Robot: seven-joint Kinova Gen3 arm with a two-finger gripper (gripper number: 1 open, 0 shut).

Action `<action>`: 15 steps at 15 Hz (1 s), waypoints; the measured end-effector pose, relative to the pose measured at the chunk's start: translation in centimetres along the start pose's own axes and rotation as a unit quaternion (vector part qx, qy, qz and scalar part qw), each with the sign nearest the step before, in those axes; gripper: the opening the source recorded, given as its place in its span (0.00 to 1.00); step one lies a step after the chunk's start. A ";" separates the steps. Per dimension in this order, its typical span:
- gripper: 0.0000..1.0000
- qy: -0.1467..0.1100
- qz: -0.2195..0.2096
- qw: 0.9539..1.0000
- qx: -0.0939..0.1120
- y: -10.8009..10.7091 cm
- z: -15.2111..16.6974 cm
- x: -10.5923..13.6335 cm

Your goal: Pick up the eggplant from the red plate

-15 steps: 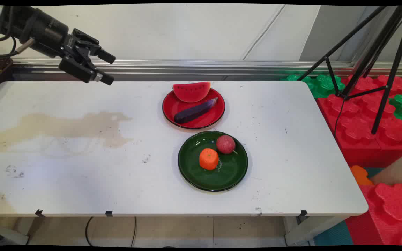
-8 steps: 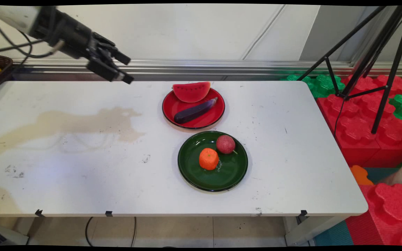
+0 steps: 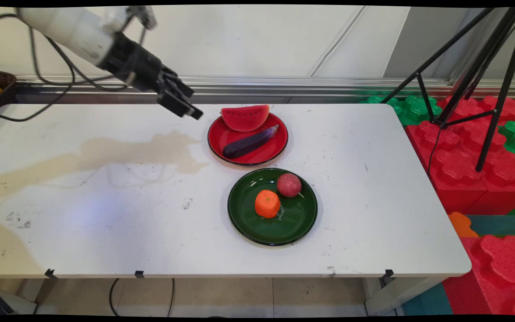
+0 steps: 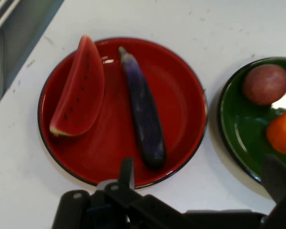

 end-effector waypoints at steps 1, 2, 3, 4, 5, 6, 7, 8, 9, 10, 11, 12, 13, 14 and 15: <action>1.00 -0.005 -0.002 1.000 0.002 -0.1 0.9 0.0; 1.00 -0.009 -0.004 1.000 0.003 -0.2 1.7 0.0; 1.00 -0.016 -0.008 1.000 0.005 -0.4 3.0 -0.1; 1.00 -0.022 -0.011 1.000 0.007 -0.5 4.2 -0.2; 1.00 -0.027 -0.014 1.000 0.008 -0.6 5.2 -0.2; 1.00 -0.033 -0.017 0.999 0.009 -0.8 6.4 -0.3; 1.00 -0.038 -0.020 0.999 0.010 -0.9 7.4 -0.3; 1.00 -0.043 -0.023 0.999 0.011 -1.0 8.5 -0.4; 1.00 -0.051 -0.028 0.998 0.013 -1.2 10.0 -0.5; 1.00 -0.055 -0.032 0.998 0.013 -1.4 11.0 -0.5; 1.00 -0.060 -0.035 0.998 0.014 -1.5 12.0 -0.6; 1.00 -0.063 -0.037 0.997 0.014 -1.6 12.8 -0.7; 1.00 -0.067 -0.040 0.997 0.014 -1.7 13.8 -0.7; 1.00 -0.070 -0.042 0.997 0.014 -1.8 14.5 -0.8; 1.00 -0.072 -0.043 0.996 0.014 -1.9 14.9 -0.9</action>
